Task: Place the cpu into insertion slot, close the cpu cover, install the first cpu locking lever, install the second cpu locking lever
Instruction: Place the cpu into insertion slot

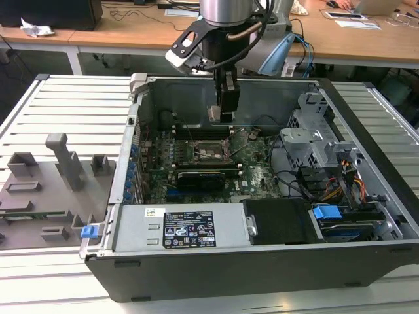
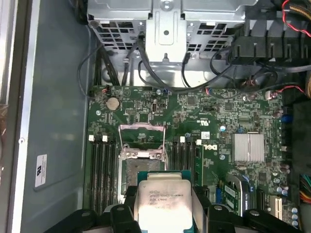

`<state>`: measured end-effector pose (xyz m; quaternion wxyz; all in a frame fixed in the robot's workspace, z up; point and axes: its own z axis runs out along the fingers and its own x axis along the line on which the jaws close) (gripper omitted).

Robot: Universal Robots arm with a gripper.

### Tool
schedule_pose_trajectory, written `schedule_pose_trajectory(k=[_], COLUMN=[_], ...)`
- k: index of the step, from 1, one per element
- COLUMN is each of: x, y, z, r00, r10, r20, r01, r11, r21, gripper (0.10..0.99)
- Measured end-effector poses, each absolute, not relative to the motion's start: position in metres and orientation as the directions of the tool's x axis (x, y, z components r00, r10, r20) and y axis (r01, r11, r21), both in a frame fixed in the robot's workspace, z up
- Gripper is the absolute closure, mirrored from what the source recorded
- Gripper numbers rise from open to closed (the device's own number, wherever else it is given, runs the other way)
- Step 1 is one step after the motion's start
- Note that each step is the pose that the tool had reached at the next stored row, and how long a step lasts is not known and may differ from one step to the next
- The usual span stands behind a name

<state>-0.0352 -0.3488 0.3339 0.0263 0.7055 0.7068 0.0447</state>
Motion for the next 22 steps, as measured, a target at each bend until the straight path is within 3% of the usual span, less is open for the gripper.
schedule_pose_trajectory(k=[22], x=[-0.0352], y=[-0.3488], z=[0.3295], r00=[0.272], r10=[0.962], r20=[0.028], r01=[0.957], r11=[-0.273], r21=[0.1], gripper=[0.561])
